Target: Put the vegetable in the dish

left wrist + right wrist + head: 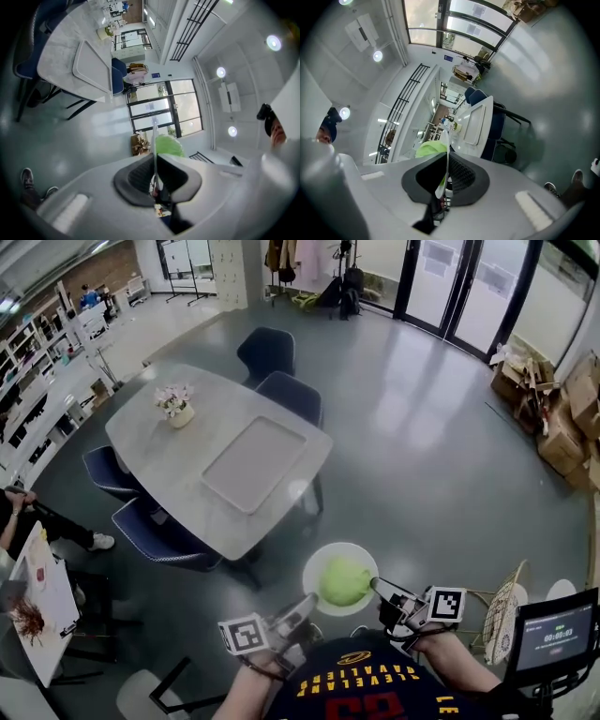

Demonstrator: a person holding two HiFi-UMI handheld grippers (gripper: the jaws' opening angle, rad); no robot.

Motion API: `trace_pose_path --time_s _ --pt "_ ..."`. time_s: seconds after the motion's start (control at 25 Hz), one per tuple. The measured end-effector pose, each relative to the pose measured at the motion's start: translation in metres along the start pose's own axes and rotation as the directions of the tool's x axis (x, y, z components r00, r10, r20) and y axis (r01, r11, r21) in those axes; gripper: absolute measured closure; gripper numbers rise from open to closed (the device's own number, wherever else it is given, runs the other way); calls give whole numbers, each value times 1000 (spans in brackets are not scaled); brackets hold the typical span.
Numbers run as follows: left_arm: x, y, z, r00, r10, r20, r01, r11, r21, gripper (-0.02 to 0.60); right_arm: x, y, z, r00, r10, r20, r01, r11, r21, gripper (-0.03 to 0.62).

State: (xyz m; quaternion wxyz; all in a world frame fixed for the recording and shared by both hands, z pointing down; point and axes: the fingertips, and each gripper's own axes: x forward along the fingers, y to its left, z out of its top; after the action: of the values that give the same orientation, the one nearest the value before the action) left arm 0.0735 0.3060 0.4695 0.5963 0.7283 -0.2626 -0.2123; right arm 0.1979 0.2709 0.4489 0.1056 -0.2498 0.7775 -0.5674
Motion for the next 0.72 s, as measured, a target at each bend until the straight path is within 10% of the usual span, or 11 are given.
trace_pose_path --time_s 0.72 --pt "39 23 86 971 97 218 -93 995 -27 565 97 -31 79 974 128 -187 -121 991 51 579"
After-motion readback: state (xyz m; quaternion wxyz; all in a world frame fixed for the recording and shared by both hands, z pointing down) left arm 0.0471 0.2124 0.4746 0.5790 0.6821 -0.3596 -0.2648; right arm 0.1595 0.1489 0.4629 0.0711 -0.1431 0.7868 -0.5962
